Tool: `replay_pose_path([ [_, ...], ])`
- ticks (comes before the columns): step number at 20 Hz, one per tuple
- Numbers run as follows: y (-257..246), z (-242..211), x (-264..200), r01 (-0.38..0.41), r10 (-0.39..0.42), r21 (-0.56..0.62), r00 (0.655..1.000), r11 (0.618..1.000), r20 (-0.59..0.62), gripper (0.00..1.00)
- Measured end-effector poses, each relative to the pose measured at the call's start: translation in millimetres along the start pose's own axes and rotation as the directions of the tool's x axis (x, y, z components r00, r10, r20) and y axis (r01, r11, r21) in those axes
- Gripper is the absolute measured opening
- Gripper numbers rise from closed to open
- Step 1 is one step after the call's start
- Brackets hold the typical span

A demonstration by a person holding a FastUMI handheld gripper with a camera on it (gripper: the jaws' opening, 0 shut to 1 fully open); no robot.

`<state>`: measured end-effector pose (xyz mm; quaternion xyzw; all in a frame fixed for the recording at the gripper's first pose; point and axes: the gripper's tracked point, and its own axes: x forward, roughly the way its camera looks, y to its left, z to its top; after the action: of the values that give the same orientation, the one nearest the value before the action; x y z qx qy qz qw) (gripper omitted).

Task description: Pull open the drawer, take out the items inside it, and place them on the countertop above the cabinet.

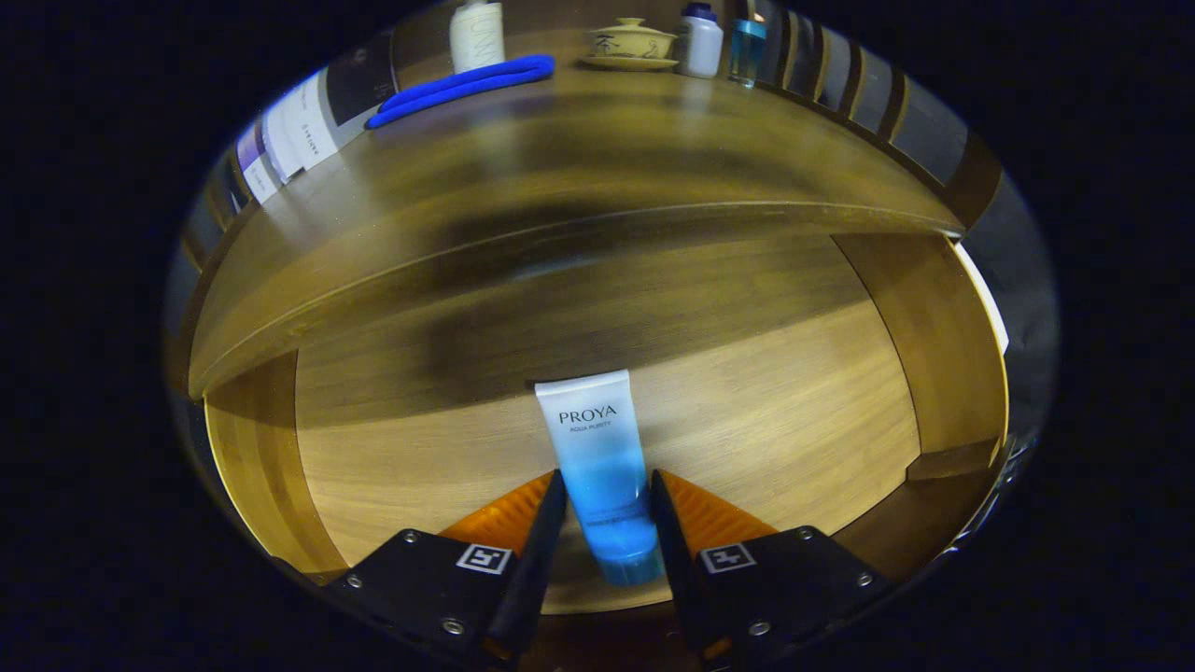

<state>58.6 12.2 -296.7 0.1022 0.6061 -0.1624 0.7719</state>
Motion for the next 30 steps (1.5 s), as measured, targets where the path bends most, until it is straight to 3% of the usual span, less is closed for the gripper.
replay_pose_path([
  [8, -4, 6, 0, 0.018, -0.018, 0.018, 0.999, 1.0, 0.047, 0.44],
  [17, -10, 9, -34, 0.018, -0.024, 0.039, 0.987, 0.999, 0.16, 0.44],
  [30, -54, 27, -101, 0.046, -0.063, 0.057, 0.934, 0.997, 0.352, 0.43],
])
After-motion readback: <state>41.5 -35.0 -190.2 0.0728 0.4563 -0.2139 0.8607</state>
